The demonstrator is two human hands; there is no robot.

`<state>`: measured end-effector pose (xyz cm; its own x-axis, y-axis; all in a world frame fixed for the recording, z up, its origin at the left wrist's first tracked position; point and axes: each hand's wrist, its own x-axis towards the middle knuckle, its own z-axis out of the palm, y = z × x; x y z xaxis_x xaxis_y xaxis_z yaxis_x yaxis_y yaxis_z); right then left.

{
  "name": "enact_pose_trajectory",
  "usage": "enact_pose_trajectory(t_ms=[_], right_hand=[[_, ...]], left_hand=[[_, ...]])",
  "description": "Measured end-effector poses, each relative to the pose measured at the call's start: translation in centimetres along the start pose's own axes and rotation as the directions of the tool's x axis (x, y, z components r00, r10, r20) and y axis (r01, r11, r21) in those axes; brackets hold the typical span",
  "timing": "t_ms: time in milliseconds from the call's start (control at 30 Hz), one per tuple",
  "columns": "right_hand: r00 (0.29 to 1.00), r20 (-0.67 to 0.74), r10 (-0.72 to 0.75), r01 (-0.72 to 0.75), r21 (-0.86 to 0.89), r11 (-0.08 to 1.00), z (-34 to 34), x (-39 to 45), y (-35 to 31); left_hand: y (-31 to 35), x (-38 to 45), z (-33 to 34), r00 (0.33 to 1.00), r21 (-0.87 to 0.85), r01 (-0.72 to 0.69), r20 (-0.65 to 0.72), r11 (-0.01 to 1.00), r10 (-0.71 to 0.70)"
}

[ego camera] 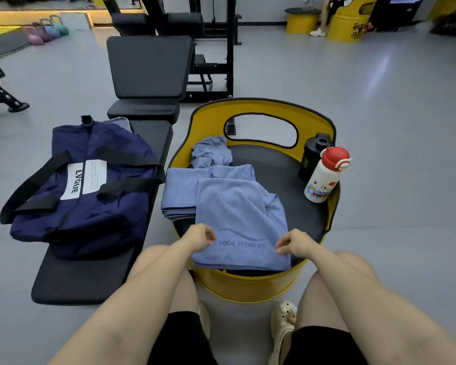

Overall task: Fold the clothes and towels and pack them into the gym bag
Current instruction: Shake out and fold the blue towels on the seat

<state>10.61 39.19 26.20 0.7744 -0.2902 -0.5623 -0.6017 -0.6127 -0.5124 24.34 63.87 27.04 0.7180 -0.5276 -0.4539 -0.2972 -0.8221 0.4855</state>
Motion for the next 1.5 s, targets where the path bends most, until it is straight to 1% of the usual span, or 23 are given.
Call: enact_pose_trajectory(t_ms=[100,200,267,367,467,567,667,733,800,900,1000,1067,1133,1267,1300,1400,1500], right_hand=[[0.996,-0.093,-0.001,0.006,0.053,0.999,-1.5,1.0,-0.7],[0.976,-0.206,0.066,-0.035,0.150,0.988,-3.0,2.5,-1.3],[0.961,-0.252,0.115,-0.065,0.201,0.978,-3.8,3.9,-1.4],[0.941,-0.271,0.203,-0.126,0.275,0.953,-4.4,6.2,-1.6],[0.925,-0.265,0.271,-0.169,0.353,0.920,-4.6,8.5,-2.1],[0.920,-0.215,0.327,-0.192,0.482,0.855,-3.9,11.3,-2.1],[0.919,-0.129,0.372,-0.236,0.575,0.784,-3.0,13.9,-2.0],[0.916,-0.116,0.384,-0.240,0.610,0.756,-2.7,15.0,-2.0],[0.910,-0.119,0.397,-0.230,0.653,0.721,-2.5,15.6,-2.5],[0.893,-0.140,0.428,-0.193,0.739,0.645,-2.7,15.8,-3.6],[0.871,-0.180,0.457,-0.145,0.795,0.589,-3.7,16.2,-3.7],[0.851,-0.232,0.471,-0.091,0.818,0.568,-4.7,16.7,-3.4],[0.835,-0.264,0.482,-0.044,0.843,0.536,-6.0,15.4,-3.6],[0.829,-0.374,0.416,0.119,0.845,0.522,-7.6,12.6,-3.9],[0.833,-0.371,0.410,0.140,0.859,0.493,-7.7,11.9,-3.9],[0.837,-0.334,0.433,0.135,0.894,0.428,-8.1,10.2,-4.0],[0.841,-0.347,0.416,0.130,0.875,0.466,-8.8,8.9,-4.1]], left_hand=[[0.3,1.4,-2.1,0.988,-0.090,0.027,-0.150,0.996,-0.040],[0.6,2.8,-4.2,0.948,-0.268,0.064,-0.285,0.961,-0.143],[0.7,3.9,-5.1,0.916,-0.392,0.076,-0.335,0.917,-0.220],[1.0,5.7,-5.7,0.882,-0.512,0.073,-0.368,0.856,-0.295],[1.0,7.9,-6.1,0.867,-0.554,0.117,-0.347,0.824,-0.357],[0.5,10.4,-6.3,0.837,-0.589,0.178,-0.330,0.788,-0.436],[0.1,12.6,-6.2,0.832,-0.713,0.189,-0.249,0.675,-0.495],[0.0,13.5,-6.0,0.830,-0.780,0.181,-0.206,0.599,-0.519],[-0.1,14.2,-5.7,0.827,-0.812,0.186,-0.175,0.554,-0.535],[0.5,14.6,-5.3,0.826,-0.854,0.140,-0.178,0.501,-0.534],[1.7,14.1,-5.3,0.835,-0.922,0.086,-0.140,0.376,-0.533],[2.3,13.6,-5.6,0.860,-0.954,0.067,-0.094,0.293,-0.501],[2.6,13.0,-6.3,0.886,-0.970,0.065,-0.051,0.232,-0.461],[2.9,11.0,-7.3,0.910,-0.975,0.088,-0.004,0.203,-0.414],[3.1,10.5,-7.5,0.915,-0.977,0.074,-0.014,0.202,-0.403],[3.6,8.7,-7.8,0.921,-0.980,0.024,-0.056,0.200,-0.384],[3.9,7.2,-8.1,0.928,-0.972,0.007,-0.080,0.233,-0.363]])
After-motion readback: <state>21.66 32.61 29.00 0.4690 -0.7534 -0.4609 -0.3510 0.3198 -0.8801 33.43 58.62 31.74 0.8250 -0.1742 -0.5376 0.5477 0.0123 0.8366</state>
